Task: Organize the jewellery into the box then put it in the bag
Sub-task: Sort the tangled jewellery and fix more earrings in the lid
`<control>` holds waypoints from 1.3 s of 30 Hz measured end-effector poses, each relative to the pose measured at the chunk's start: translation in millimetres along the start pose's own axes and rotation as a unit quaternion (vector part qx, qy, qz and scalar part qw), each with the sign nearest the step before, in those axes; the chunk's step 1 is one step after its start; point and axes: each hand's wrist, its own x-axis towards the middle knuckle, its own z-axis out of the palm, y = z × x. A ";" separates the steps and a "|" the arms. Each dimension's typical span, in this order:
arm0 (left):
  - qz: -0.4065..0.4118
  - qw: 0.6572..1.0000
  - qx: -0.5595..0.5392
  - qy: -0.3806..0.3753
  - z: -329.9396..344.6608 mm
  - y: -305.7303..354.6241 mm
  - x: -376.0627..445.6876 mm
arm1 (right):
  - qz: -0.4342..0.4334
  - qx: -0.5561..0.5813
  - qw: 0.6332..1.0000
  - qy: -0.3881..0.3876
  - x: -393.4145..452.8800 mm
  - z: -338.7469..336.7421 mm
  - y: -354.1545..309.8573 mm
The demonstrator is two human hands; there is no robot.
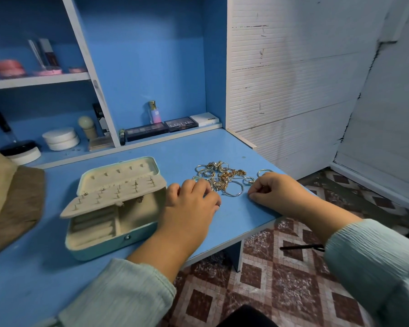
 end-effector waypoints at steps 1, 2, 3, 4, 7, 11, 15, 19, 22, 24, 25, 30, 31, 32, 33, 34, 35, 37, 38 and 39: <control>0.001 1.000 0.000 -0.002 0.1 -0.3 -0.1 | -0.003 -0.005 1.000 0.002 0.2 0.7 0.2; 0.002 1.000 0.001 -0.001 0.6 -0.4 -0.2 | -0.008 -0.011 1.000 0.002 0.3 1.5 0.7; 0.004 1.000 0.003 0.005 1.5 -0.1 -0.4 | -0.013 -0.017 1.000 0.001 0.3 2.1 1.0; 0.006 1.000 0.008 0.013 2.2 0.1 -0.6 | -0.019 -0.021 1.000 0.000 -0.1 2.7 1.1; 0.005 0.999 0.019 0.031 3.1 0.3 -0.9 | -0.042 -0.022 0.999 -0.004 -0.4 2.9 -0.8; 0.002 0.999 0.007 0.047 2.2 0.9 -1.3 | -0.063 -0.017 0.998 -0.018 1.1 2.1 -3.5; -0.001 0.997 -0.008 0.072 2.7 0.6 -1.6 | -0.070 0.011 0.997 -0.021 2.2 0.9 -10.7; -0.010 0.996 -0.030 0.084 -3.4 0.4 -1.9 | -0.066 0.039 0.997 -0.029 3.1 1.1 -24.4; -0.031 0.994 -0.070 0.081 -18.3 -1.6 -2.0 | -0.059 0.058 0.996 -0.032 5.1 2.2 -37.8; -0.057 0.989 -0.112 0.078 -30.0 -6.2 -5.0 | -0.055 0.090 0.994 -0.039 6.6 5.2 -51.1; -0.071 0.985 -0.135 0.076 -35.9 -9.3 -7.5 | -0.057 0.111 0.991 -0.045 7.2 7.6 -59.0; -0.134 0.967 -0.205 0.075 -56.9 -29.4 -29.0 | -0.066 0.249 0.963 -0.080 10.8 28.8 -98.2; -0.142 0.964 -0.212 0.071 -59.8 -34.7 -33.4 | -0.067 0.279 0.954 -0.084 11.7 33.9 -105.2; -0.150 0.962 -0.216 0.069 -62.4 -40.2 -37.3 | -0.067 0.304 0.947 -0.084 13.5 39.5 -111.1; -0.157 0.960 -0.220 0.069 -64.9 -45.7 -40.8 | -0.067 0.325 0.940 -0.077 15.4 44.7 -116.3; -0.162 0.958 -0.226 0.070 -67.3 -51.0 -43.8 | -0.066 0.342 0.935 -0.065 17.8 49.1 -121.0; -0.165 0.956 -0.231 0.073 -69.9 -56.1 -46.6 | -0.065 0.358 0.930 -0.048 20.2 52.2 -124.6; -0.171 0.953 -0.235 0.083 -73.7 -65.7 -50.9 | -0.060 0.396 0.916 -0.015 25.9 55.8 -130.0; -0.177 0.950 -0.240 0.090 -75.2 -70.4 -52.5 | -0.054 0.418 0.907 -0.007 28.5 56.6 -132.0; -0.187 0.945 -0.249 0.097 -75.8 -74.8 -53.9 | -0.049 0.441 0.896 -0.003 31.0 57.3 -133.7</control>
